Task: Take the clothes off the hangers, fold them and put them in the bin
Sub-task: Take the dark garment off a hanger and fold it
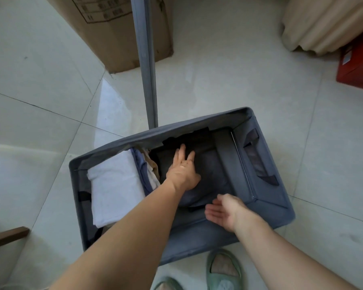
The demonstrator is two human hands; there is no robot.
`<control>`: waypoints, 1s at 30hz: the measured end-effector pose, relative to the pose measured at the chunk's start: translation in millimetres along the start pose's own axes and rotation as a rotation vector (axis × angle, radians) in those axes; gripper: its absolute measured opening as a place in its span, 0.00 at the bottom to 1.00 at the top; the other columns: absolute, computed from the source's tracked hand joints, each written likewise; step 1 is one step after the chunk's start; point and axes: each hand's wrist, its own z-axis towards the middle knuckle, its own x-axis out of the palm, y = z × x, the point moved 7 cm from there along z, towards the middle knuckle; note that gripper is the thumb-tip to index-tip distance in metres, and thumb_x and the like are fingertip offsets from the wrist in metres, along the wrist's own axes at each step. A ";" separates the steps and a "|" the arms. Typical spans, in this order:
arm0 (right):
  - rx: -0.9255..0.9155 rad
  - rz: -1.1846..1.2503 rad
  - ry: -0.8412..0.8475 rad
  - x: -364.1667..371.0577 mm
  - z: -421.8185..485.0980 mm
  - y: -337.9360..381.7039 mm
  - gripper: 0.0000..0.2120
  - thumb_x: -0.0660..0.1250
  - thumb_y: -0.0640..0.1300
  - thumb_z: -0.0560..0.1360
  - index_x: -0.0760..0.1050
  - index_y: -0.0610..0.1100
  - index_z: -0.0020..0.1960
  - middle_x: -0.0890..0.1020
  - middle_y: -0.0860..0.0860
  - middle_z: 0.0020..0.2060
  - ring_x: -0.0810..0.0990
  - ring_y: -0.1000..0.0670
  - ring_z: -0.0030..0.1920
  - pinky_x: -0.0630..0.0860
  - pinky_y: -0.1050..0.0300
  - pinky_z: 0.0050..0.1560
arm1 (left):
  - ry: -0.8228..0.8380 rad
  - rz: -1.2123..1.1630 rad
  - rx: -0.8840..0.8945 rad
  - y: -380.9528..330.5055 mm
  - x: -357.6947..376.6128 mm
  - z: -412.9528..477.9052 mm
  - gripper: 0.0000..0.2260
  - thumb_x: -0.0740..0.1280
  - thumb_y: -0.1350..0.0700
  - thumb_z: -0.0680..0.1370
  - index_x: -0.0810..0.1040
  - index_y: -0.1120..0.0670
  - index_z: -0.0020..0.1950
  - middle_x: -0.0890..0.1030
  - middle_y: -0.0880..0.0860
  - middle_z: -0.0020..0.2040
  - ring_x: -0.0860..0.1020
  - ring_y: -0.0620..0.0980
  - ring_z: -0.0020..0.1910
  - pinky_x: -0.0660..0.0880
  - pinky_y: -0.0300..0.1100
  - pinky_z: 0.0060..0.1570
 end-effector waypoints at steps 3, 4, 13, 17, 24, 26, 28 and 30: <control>-0.034 0.011 0.027 -1.4 -34.1 15.0 0.15 0.54 0.44 0.84 0.69 0.36 0.45 0.79 0.33 0.54 0.78 0.35 0.59 0.74 0.45 0.51 | -0.025 -0.158 -0.018 -20.3 -13.9 -31.0 0.31 0.66 0.51 0.79 0.58 0.53 0.79 0.51 0.55 0.80 0.52 0.53 0.79 0.57 0.47 0.75; -0.045 0.019 0.036 -1.1 -47.3 18.9 0.14 0.54 0.45 0.84 0.70 0.36 0.46 0.80 0.35 0.52 0.80 0.36 0.55 0.75 0.45 0.51 | -0.022 -0.247 -0.027 -27.4 -17.7 -43.7 0.28 0.66 0.52 0.79 0.63 0.55 0.77 0.60 0.56 0.78 0.60 0.54 0.76 0.61 0.45 0.73; -0.223 0.023 0.096 -7.0 -194.1 58.3 0.15 0.57 0.44 0.83 0.78 0.36 0.48 0.84 0.40 0.36 0.83 0.41 0.39 0.80 0.45 0.47 | 0.018 -1.065 -0.199 -75.8 -79.2 -175.1 0.11 0.67 0.56 0.79 0.78 0.54 0.61 0.83 0.50 0.42 0.82 0.51 0.50 0.77 0.45 0.59; -0.327 0.005 0.115 -14.6 -284.1 70.0 0.14 0.57 0.42 0.82 0.77 0.34 0.52 0.84 0.38 0.40 0.83 0.42 0.40 0.80 0.50 0.41 | -0.016 -1.186 -0.127 -96.7 -136.6 -240.6 0.09 0.69 0.55 0.76 0.81 0.52 0.56 0.84 0.51 0.42 0.83 0.53 0.48 0.78 0.49 0.58; -0.478 0.029 0.201 -18.3 -439.4 84.9 0.12 0.59 0.40 0.81 0.78 0.36 0.57 0.82 0.37 0.52 0.81 0.41 0.50 0.79 0.53 0.42 | -0.023 -1.332 0.038 -141.6 -242.0 -355.5 0.04 0.63 0.59 0.81 0.78 0.52 0.50 0.82 0.52 0.42 0.80 0.48 0.38 0.77 0.40 0.39; -0.527 0.030 0.211 -21.1 -476.4 88.9 0.13 0.59 0.41 0.81 0.77 0.36 0.58 0.83 0.38 0.50 0.82 0.42 0.47 0.79 0.55 0.38 | -0.026 -1.353 0.089 -151.6 -266.4 -386.3 0.05 0.62 0.59 0.82 0.77 0.53 0.50 0.80 0.52 0.43 0.79 0.47 0.37 0.75 0.38 0.35; -0.586 0.029 0.218 -25.7 -516.7 89.8 0.12 0.58 0.41 0.82 0.76 0.37 0.57 0.83 0.40 0.44 0.81 0.45 0.40 0.79 0.57 0.32 | -0.040 -1.399 0.124 -160.1 -286.8 -420.2 0.06 0.61 0.58 0.82 0.76 0.55 0.55 0.80 0.54 0.45 0.78 0.47 0.37 0.74 0.37 0.35; -0.663 0.013 0.218 -33.6 -555.5 89.4 0.11 0.58 0.41 0.82 0.77 0.39 0.55 0.82 0.43 0.40 0.80 0.46 0.36 0.78 0.58 0.31 | -0.051 -1.430 0.170 -169.3 -301.7 -451.4 0.09 0.61 0.58 0.82 0.76 0.56 0.60 0.80 0.55 0.48 0.78 0.47 0.39 0.75 0.38 0.38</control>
